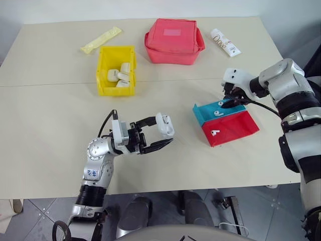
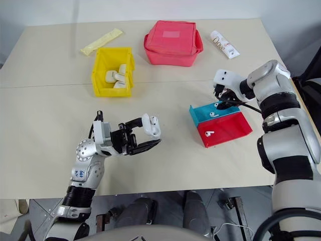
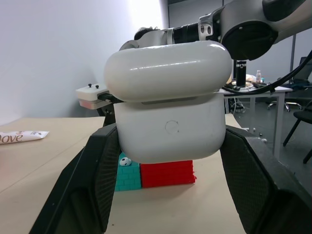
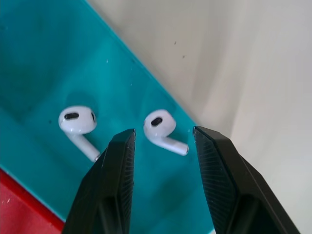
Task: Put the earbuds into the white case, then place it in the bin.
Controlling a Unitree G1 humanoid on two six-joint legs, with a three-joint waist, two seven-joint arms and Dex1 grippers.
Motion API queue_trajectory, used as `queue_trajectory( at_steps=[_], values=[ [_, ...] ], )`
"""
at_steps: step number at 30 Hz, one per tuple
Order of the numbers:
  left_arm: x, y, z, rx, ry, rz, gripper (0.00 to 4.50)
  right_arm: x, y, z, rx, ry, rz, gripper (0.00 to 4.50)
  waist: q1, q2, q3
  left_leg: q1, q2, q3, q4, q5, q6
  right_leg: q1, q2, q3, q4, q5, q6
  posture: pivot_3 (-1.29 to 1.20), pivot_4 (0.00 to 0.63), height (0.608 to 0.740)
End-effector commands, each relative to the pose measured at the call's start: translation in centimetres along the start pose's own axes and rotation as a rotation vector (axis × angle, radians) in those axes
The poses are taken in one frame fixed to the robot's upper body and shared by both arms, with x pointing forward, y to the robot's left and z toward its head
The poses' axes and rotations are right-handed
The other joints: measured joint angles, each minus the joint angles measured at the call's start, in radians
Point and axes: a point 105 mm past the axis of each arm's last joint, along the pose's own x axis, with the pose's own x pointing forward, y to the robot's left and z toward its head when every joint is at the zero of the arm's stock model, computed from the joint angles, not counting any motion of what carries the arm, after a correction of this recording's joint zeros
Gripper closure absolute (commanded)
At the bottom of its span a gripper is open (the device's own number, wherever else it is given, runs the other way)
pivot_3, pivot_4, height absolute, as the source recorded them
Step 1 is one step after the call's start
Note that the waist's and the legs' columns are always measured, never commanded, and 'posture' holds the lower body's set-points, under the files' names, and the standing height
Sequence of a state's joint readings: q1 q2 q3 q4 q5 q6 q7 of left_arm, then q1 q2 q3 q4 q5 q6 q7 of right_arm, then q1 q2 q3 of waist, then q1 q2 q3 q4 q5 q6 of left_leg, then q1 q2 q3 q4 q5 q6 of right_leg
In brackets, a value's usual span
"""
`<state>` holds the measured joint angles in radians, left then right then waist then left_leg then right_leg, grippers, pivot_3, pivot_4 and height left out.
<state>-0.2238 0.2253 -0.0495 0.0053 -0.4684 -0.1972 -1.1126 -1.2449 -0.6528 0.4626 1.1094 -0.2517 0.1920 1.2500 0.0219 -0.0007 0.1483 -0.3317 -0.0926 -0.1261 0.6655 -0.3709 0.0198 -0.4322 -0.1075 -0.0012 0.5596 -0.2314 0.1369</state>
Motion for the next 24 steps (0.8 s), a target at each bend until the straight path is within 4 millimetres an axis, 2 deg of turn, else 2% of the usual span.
queue_trajectory(
  at_steps=[1,11,18,21,24],
  values=[
    [0.2,-0.2,1.2,0.036,-0.025,-0.004,1.76,-0.8,-0.7,1.1,-0.024,-0.032,-0.032,2.55,0.0,0.0,0.0,0.0,0.0,0.0,0.0,0.0,0.0,0.0,0.0,0.0,0.0,0.0,0.0,0.0,0.15,0.74],
    [-0.1,-0.3,1.4,0.041,-0.016,0.013,1.76,-0.2,-0.2,1.4,-0.043,-0.034,0.0,2.55,-0.001,0.001,0.0,0.0,0.0,0.0,0.0,0.0,0.0,0.0,0.0,0.0,0.0,0.0,0.0,0.0,0.15,0.74],
    [-0.3,-0.2,1.5,0.05,-0.006,0.027,1.76,0.2,-0.1,0.8,-0.053,0.0,-0.002,2.55,-0.001,0.001,0.0,0.0,0.0,0.0,0.0,0.0,0.0,0.0,0.0,0.0,0.0,0.0,0.0,0.0,0.15,0.74],
    [-0.4,-0.1,1.5,0.054,-0.002,0.035,1.76,0.3,-0.1,0.7,-0.053,0.004,0.001,3.13,-0.001,0.001,-0.001,0.0,0.0,0.0,0.0,0.0,0.0,0.0,0.0,0.0,0.0,0.0,0.0,0.0,0.15,0.74],
    [-0.4,0.0,1.6,0.059,0.0,0.039,1.76,0.4,-0.1,0.7,-0.054,0.004,0.0,4.02,-0.001,0.001,-0.001,0.001,0.0,0.0,0.0,0.0,0.0,0.001,0.0,0.0,0.001,0.0,0.0,0.0,0.15,0.74]
  ],
)
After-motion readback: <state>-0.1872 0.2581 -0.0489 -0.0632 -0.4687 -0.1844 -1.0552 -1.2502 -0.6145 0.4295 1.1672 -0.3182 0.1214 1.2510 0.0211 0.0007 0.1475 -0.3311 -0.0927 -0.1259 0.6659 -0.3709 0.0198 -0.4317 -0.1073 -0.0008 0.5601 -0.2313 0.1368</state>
